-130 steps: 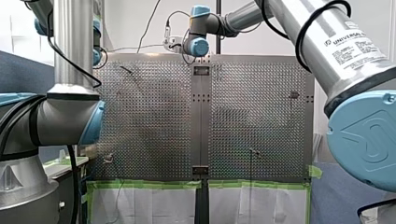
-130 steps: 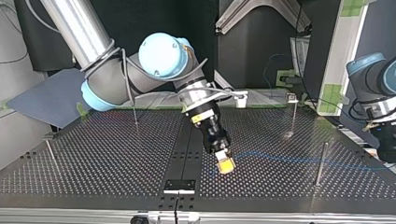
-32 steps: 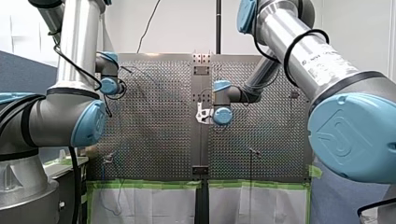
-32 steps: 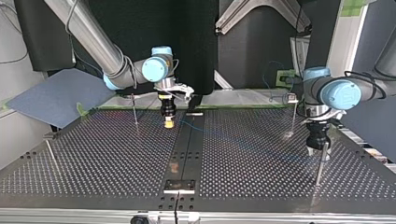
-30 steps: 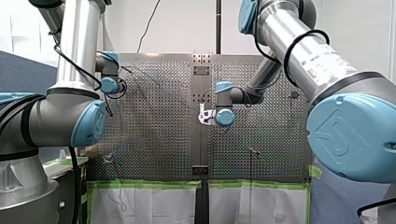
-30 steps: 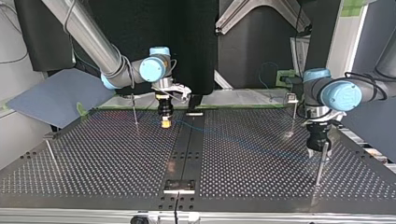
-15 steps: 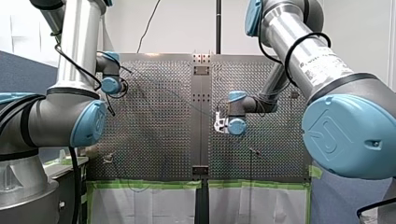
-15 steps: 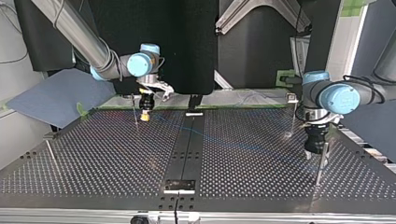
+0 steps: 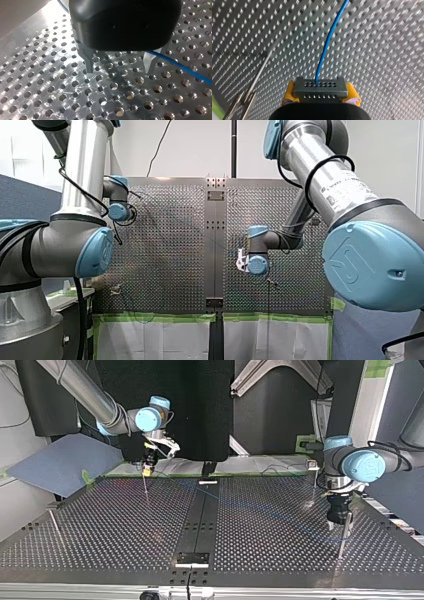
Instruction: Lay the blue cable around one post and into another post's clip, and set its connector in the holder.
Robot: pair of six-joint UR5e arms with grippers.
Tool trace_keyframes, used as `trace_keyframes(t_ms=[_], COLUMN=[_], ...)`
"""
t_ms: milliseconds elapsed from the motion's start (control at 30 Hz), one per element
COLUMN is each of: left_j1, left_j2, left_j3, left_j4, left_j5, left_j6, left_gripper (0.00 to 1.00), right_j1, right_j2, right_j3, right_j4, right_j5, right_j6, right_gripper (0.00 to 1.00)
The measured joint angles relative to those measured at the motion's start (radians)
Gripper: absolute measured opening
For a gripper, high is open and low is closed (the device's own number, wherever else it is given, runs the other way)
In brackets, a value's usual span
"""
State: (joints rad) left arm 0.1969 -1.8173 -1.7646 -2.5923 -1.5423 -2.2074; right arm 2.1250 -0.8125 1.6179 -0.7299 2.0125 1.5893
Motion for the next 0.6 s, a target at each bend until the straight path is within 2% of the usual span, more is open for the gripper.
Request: trace_keyframes(t_ms=[167, 300, 433, 600], left_j1=[0.001, 0.003, 0.004, 0.005], left_j2=[0.000, 0.000, 0.000, 0.000], left_j3=[-0.001, 0.000, 0.000, 0.000], left_j4=[0.000, -0.001, -0.002, -0.002], left_j5=[-0.001, -0.001, -0.001, -0.002], left_j6=[0.000, 0.000, 0.000, 0.000], left_gripper=[1.00, 1.00, 1.00, 1.00], right_j1=[-0.025, -0.056, -0.093, -0.142], right_j2=[0.000, 0.000, 0.000, 0.000], right_j3=[0.046, 0.086, 0.124, 0.174], right_j4=[-0.010, -0.016, -0.042, -0.089], right_j5=[0.032, 0.032, 0.008, -0.039], right_j6=[0.005, 0.002, -0.002, 0.008], right_gripper=[0.00, 0.00, 0.00, 0.00])
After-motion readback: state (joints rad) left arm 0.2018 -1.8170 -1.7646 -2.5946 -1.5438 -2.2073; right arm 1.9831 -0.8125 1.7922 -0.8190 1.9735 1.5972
